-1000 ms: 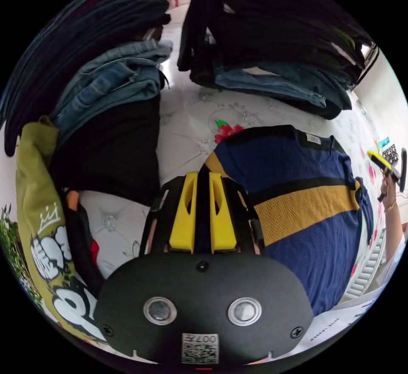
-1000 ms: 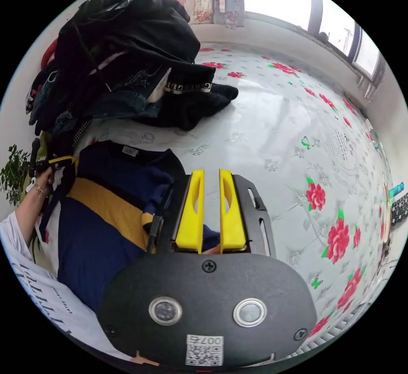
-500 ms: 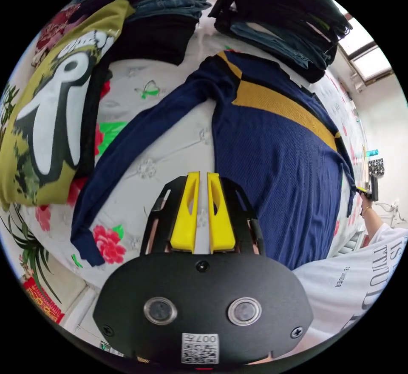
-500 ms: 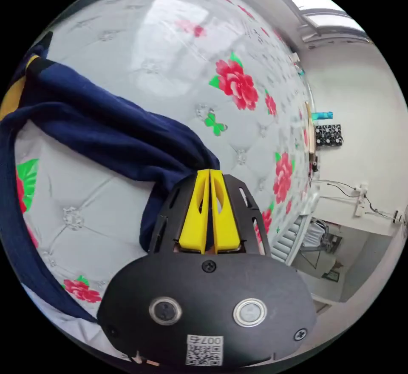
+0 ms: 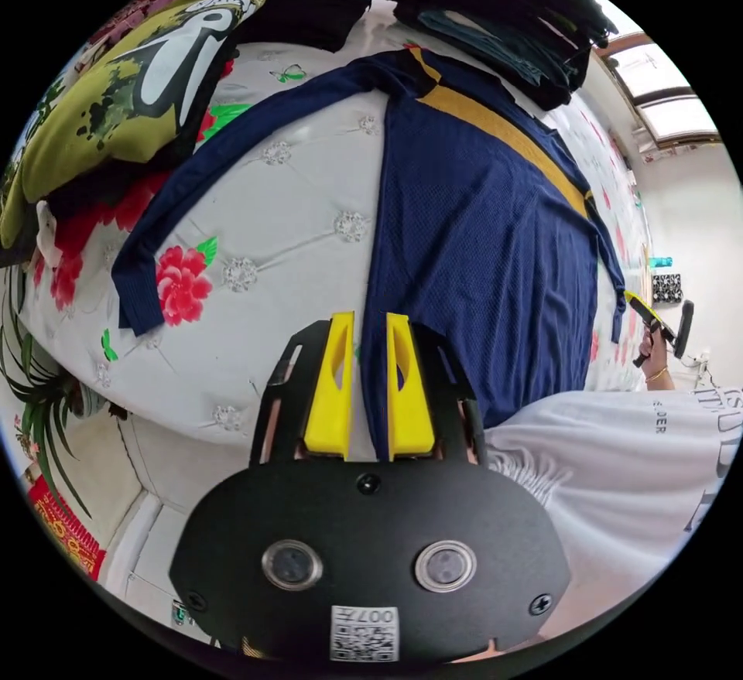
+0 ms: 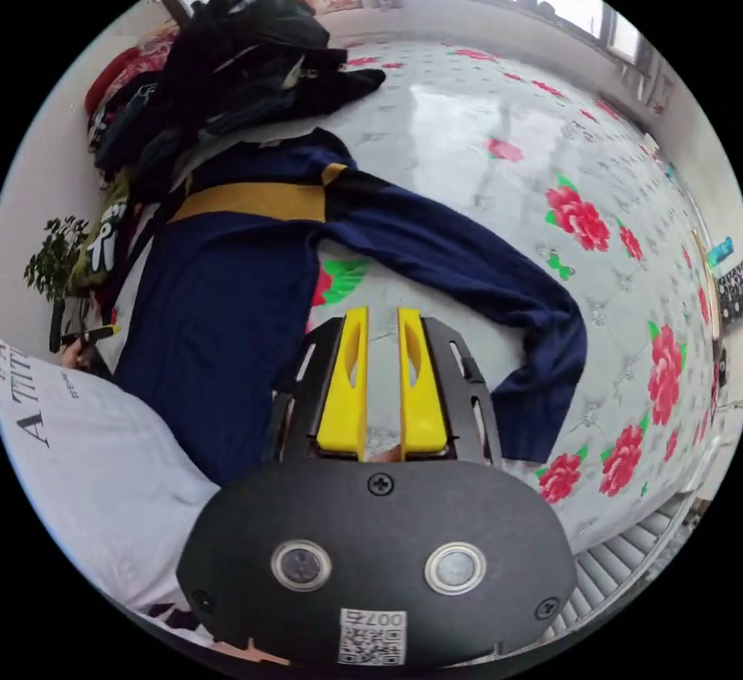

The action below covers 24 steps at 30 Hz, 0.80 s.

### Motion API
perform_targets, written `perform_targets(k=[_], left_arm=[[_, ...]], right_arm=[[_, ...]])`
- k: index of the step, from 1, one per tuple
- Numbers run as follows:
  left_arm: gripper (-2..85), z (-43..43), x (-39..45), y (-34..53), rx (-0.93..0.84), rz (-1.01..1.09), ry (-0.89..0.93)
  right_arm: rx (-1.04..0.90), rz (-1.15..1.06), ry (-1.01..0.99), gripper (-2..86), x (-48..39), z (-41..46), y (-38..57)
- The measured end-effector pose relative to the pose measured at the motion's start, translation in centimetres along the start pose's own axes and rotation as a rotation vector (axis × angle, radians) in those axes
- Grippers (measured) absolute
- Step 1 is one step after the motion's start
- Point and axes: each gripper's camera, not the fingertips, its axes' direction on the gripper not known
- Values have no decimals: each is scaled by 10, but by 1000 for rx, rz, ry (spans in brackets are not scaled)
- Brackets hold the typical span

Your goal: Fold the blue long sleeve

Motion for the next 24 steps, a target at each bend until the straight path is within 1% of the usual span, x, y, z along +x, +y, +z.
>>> perform_targets(k=[1, 3, 5, 7, 9, 11, 12, 13, 14, 15, 16, 18, 19, 20, 21, 23, 24], left_arm=[[80, -2, 4, 10, -16, 20, 12], [87, -5, 10, 28, -37, 53, 21], [93, -6, 22, 54, -67, 120, 34], [89, -4, 34, 73, -89, 182, 16], [78, 3, 45, 88, -104, 242, -25], [58, 14, 56, 99, -119, 293, -110], [52, 12, 58, 101, -105, 321, -126], [46, 11, 62, 102, -101, 376, -173], [42, 8, 63, 102, -103, 415, -209], [41, 6, 62, 102, -105, 415, -235], [42, 1, 56, 101, -105, 406, -268], [42, -9, 41, 101, -90, 359, -247], [39, -18, 27, 100, -79, 299, -199], [17, -30, 15, 101, -63, 237, -130], [6, -38, 10, 101, -47, 214, -95], [-4, -77, 14, 103, 56, 233, 51], [-5, -86, 20, 103, 82, 255, 78]], right_arm=[[-57, -89, -64, 54, -33, 8, 13], [-134, -216, -127, 61, -77, 16, 38], [-183, -308, -140, 60, -111, 18, 69], [-225, -427, -55, 46, -145, 20, 111], [-260, -478, -9, 32, -157, 30, 140], [-382, -514, 15, 20, -160, 53, 167], [-254, -528, 45, 13, -156, 42, 184], [-271, -544, 112, 6, -149, 45, 198], [-235, -543, 115, 5, -144, 41, 203], [-263, -507, 131, 2, -132, 39, 208], [-278, -451, 100, 1, -119, 34, 209], [-323, -375, 55, -1, -101, 29, 207], [-354, -333, 42, -2, -91, 26, 205], [-362, -306, 33, -2, -87, 22, 204], [-359, -244, 27, -2, -80, 11, 199], [-242, -209, -35, -3, -79, -20, 191], [-146, -184, -67, -3, -82, -41, 182]])
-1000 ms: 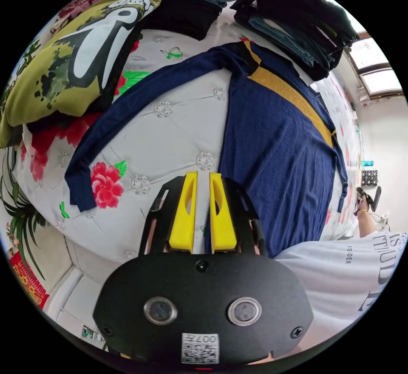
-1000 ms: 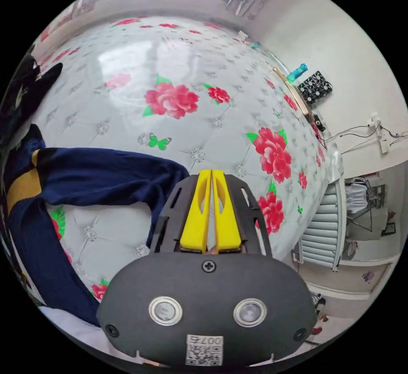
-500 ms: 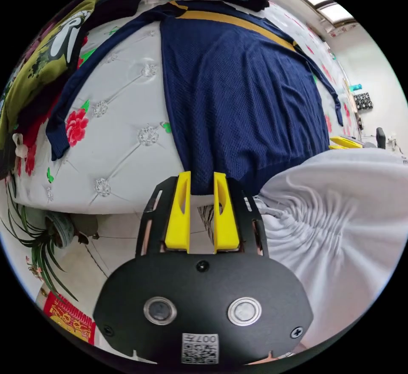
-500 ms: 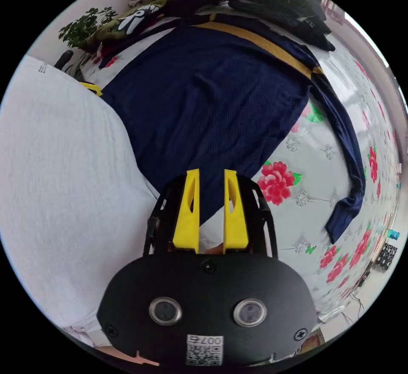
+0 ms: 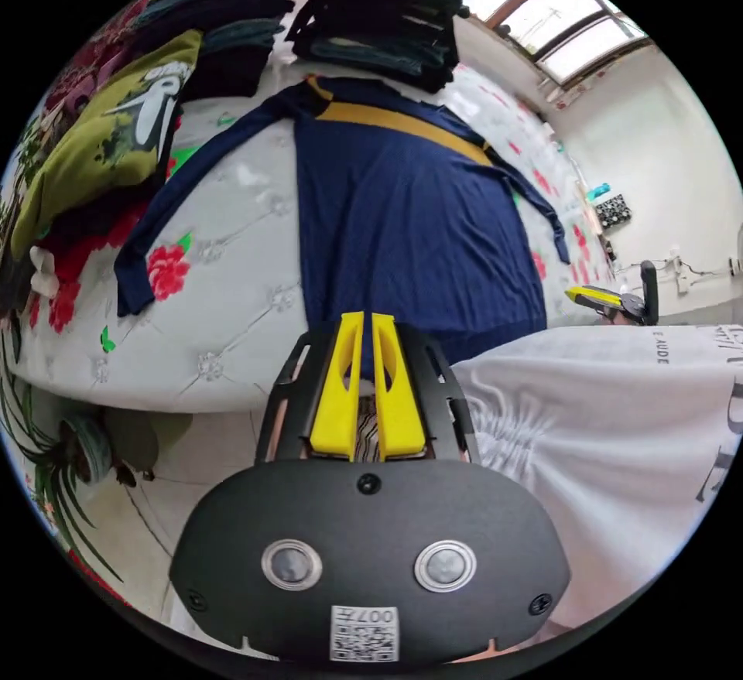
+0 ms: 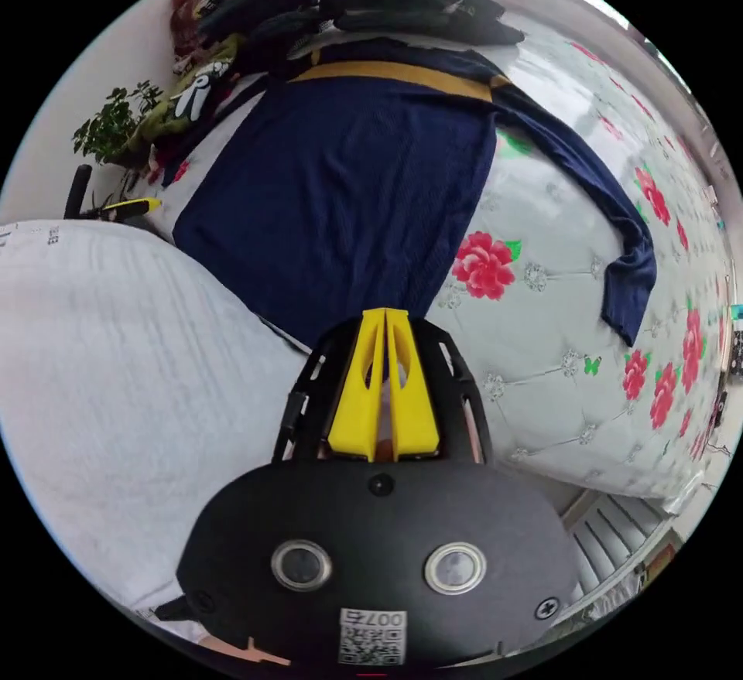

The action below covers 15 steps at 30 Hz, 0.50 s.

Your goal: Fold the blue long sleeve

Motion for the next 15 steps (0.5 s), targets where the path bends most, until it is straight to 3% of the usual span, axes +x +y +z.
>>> perform_targets(k=[7, 11, 15], left_arm=[[-10, -39, 113, -50, 113, 323, 109], [-10, -45, 150, -62, 114, 405, 131], [-9, -51, 168, -62, 113, 462, 117]], right_arm=[[321, -27, -229, 2, -85, -68, -104], [310, -118, -301, 13, -139, -86, -142], [288, -209, -210, 27, -186, -97, -147]])
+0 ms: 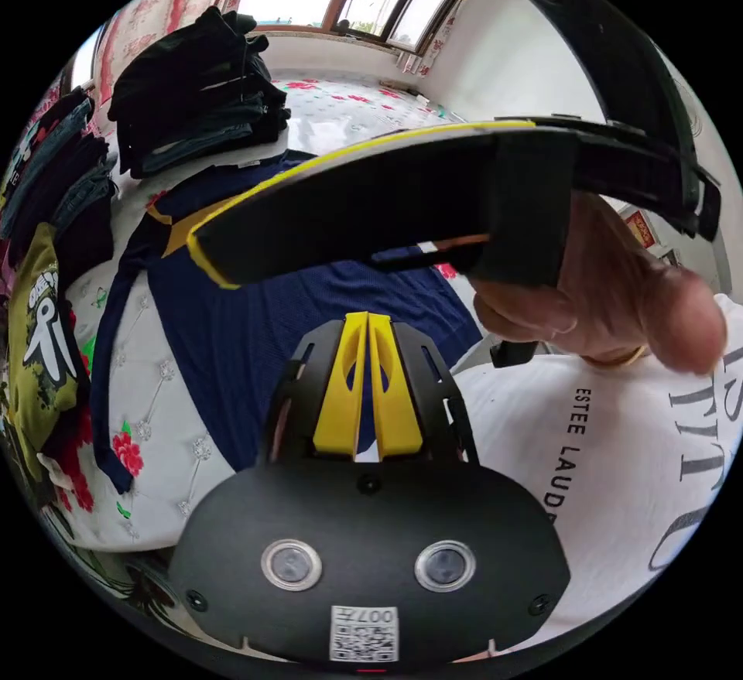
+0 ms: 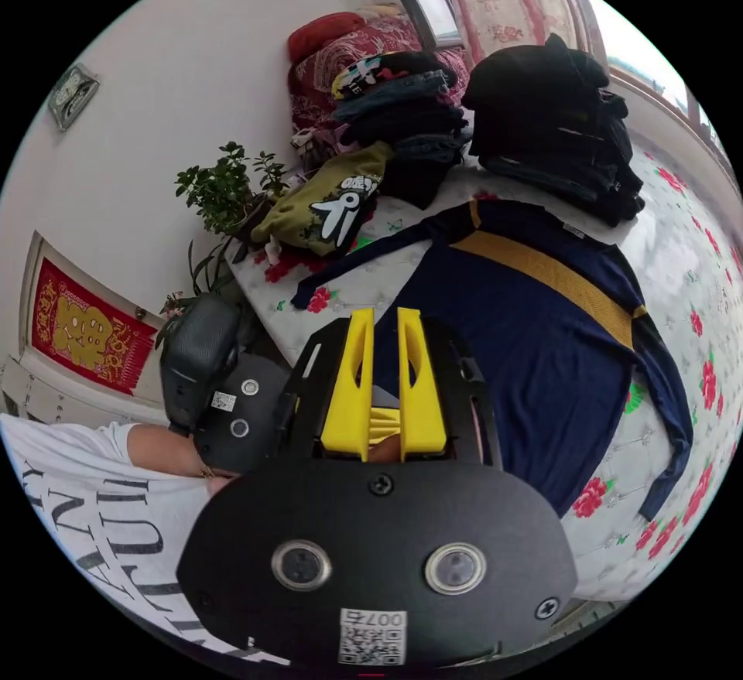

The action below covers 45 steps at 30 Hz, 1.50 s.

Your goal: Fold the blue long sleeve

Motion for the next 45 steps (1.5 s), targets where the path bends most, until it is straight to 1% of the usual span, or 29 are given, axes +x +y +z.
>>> perform_targets(k=[4, 11, 17, 21, 24, 27, 31, 33, 37, 43, 45], left_arm=[[-5, -3, 6, 2, 1, 20, 22], [14, -2, 10, 7, 8, 43, 16], [-4, 3, 8, 7, 6, 30, 21], [-8, 7, 6, 5, -8, 3, -6], [-9, 11, 5, 3, -31, -10, -66], [-9, 18, 3, 0, -50, -24, -58], [-9, 25, 4, -4, -52, -24, -56], [-9, 28, 5, -7, -55, -19, -51], [-9, 37, 6, -12, -56, -23, -16], [-9, 49, 10, -23, -71, -20, -60], [-9, 54, 11, -27, -80, -19, -74]], right_arm=[[3, -68, 53, 34, -22, -2, 8], [-14, -18, 77, 34, -17, -2, 17], [3, 23, 65, 21, -6, -9, 22], [25, 62, 48, 4, 0, -14, 25], [45, 62, 56, 2, 1, -17, 27], [46, 76, 37, 7, 8, -15, 25], [29, 99, -90, 13, 23, -10, 20], [45, 99, -92, 13, 22, -11, 18], [32, 111, -27, 13, 16, -7, 6], [1, 135, -94, 17, 19, 4, -11], [-4, 146, -81, 18, 18, 7, -16]])
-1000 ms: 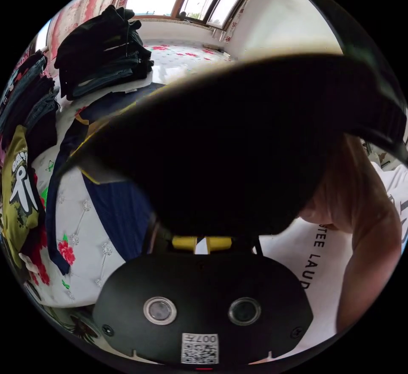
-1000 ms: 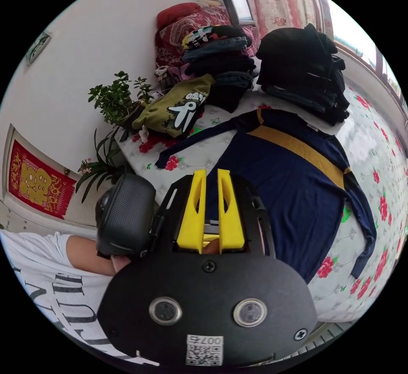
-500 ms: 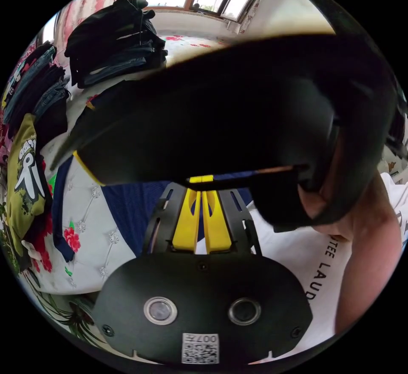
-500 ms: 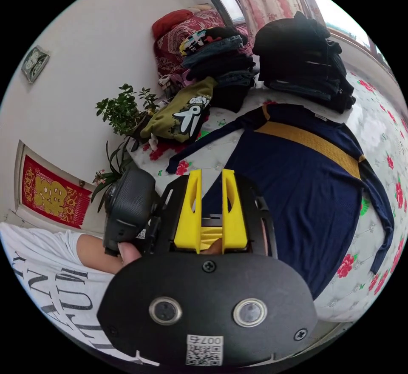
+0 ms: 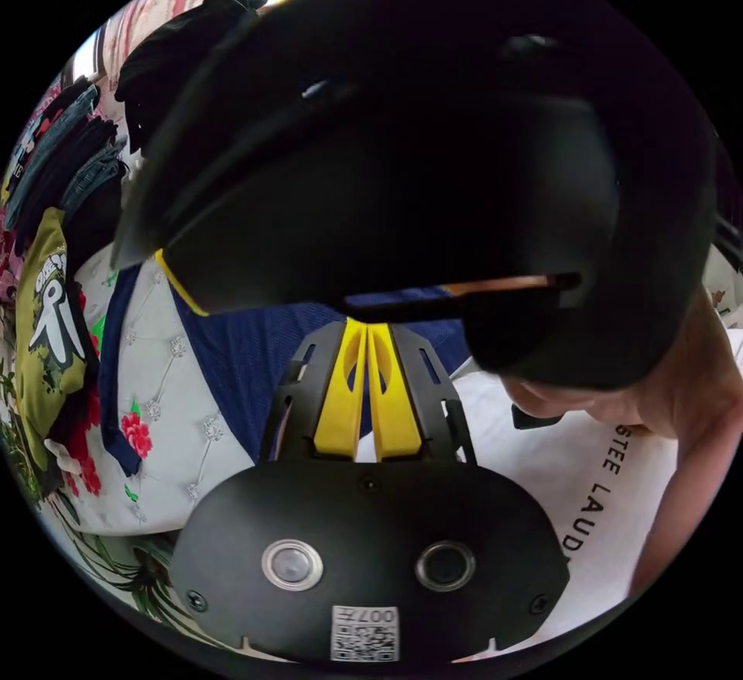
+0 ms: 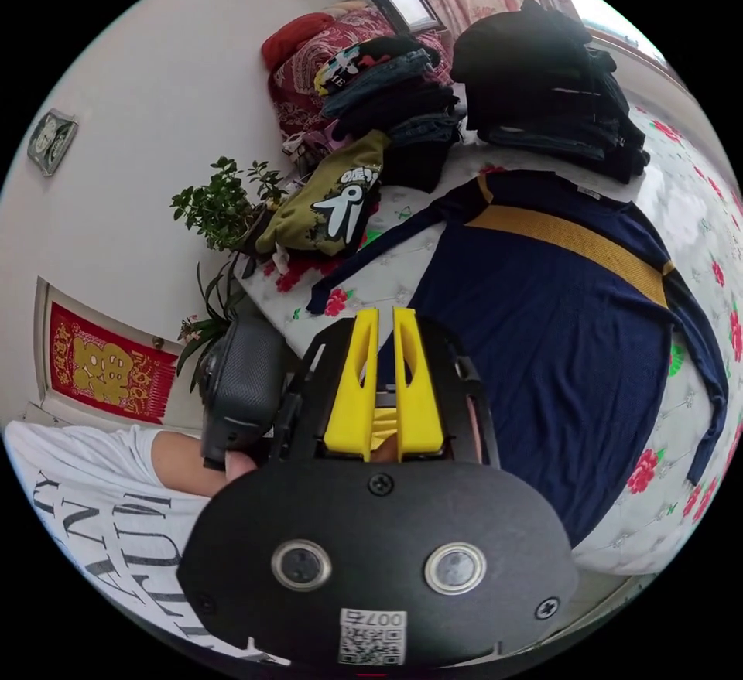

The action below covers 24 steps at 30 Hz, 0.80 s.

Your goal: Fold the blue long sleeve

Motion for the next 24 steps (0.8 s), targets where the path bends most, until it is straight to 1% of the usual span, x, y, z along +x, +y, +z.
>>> perform_targets(k=[3, 5, 6, 8, 9, 11, 12, 13, 14, 15, 16, 19, 21, 23, 24], left_arm=[[-9, 11, 2, -10, -21, 4, -4], [-8, 15, 8, -15, -23, 27, -107], [-7, 17, 8, -15, -26, 20, -119], [-3, 27, -14, -9, -64, -83, -108], [-1, 29, -23, -5, -69, -115, -109], [23, 36, -58, 18, -106, -242, -147], [31, 38, -65, 25, -119, -267, -166], [45, 43, -77, 38, -151, -317, -206], [57, 49, -87, 51, -186, -361, -228], [60, 52, -91, 57, -202, -382, -235], [66, 58, -98, 67, -233, -421, -241], [72, 76, -104, 80, -294, -473, -284], [72, 88, -102, 82, -325, -480, -312], [66, 104, -97, 82, -365, -481, -329], [66, 105, -95, 81, -353, -476, -330]], right_arm=[[-7, 19, 6, 36, 0, 7, -11], [-4, -44, -21, 56, -1, 8, -13], [-1, -87, -37, 65, 2, 8, -12], [-27, -117, -42, 67, 16, 10, -8], [-54, -107, -3, 61, 30, 12, -3], [-48, -65, 141, 47, 56, 14, 16], [-72, -26, 263, 33, 75, 18, 32], [-137, 39, 382, 21, 97, 27, 49], [-172, 65, 433, 14, 107, 32, 58], [-253, 85, 489, 9, 124, 42, 76], [-325, 88, 508, 5, 137, 50, 93], [-417, 125, 536, 1, 151, 68, 121], [-321, 70, 544, 1, 140, 65, 127], [-310, 43, 568, 1, 132, 71, 125], [-319, 21, 583, 3, 127, 75, 121]])
